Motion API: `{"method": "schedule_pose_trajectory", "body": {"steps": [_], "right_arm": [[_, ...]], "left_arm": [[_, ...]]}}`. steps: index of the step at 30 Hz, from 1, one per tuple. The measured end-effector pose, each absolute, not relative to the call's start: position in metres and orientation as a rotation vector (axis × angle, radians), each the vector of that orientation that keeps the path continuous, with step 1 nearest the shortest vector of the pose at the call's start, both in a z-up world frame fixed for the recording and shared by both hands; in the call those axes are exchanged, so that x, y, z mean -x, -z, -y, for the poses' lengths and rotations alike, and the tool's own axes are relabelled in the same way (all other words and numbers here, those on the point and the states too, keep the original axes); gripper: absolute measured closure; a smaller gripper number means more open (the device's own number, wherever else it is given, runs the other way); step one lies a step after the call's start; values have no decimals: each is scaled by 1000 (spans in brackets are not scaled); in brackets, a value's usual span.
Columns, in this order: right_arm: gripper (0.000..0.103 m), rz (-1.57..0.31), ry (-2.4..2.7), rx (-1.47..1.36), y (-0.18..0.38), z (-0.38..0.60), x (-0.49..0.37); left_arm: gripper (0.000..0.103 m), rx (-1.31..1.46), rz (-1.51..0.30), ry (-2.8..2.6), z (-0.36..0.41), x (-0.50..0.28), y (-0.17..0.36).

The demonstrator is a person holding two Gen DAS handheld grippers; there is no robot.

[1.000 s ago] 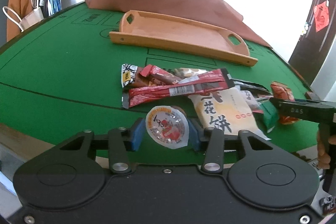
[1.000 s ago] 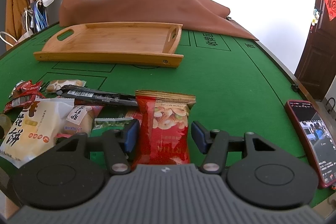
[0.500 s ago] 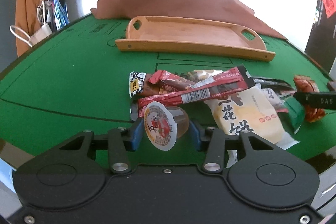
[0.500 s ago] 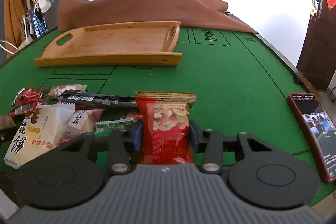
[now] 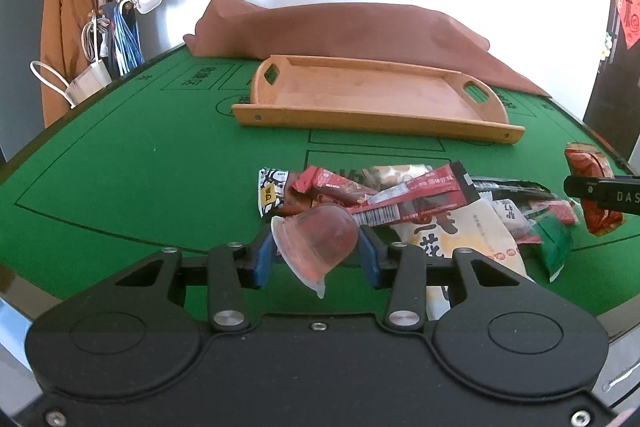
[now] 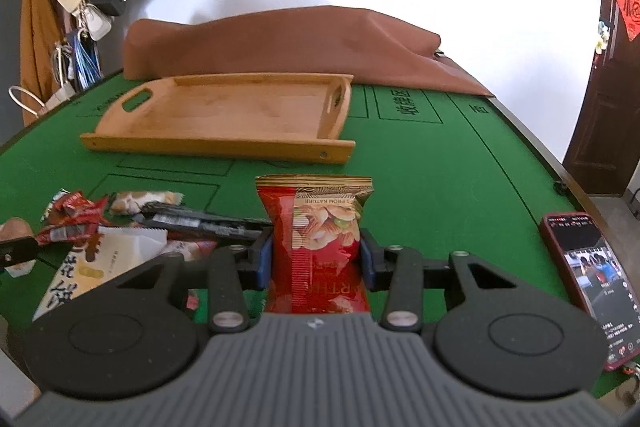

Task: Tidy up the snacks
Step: 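Carry the jelly cup and red nut bag over the bamboo tray with both tools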

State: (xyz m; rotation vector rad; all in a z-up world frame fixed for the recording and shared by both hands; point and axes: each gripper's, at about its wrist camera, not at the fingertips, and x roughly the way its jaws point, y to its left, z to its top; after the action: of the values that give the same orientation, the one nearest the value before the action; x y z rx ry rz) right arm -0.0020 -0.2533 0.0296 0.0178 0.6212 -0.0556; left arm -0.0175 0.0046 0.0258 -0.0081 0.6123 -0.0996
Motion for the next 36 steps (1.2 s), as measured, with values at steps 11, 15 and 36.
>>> {"method": "schedule_pose_trajectory", "body": {"steps": [11, 15, 36], "right_arm": [[58, -613, -33, -75, -40, 248, -7], [58, -611, -62, -116, -46, 250, -16], [58, -658, -142, -190, -88, 257, -132]], "left_arm": [[62, -1, -569, 120, -4, 3, -47], [62, 8, -559, 142, -4, -14, -59], [62, 57, -581, 205, 19, -150, -109]]}}
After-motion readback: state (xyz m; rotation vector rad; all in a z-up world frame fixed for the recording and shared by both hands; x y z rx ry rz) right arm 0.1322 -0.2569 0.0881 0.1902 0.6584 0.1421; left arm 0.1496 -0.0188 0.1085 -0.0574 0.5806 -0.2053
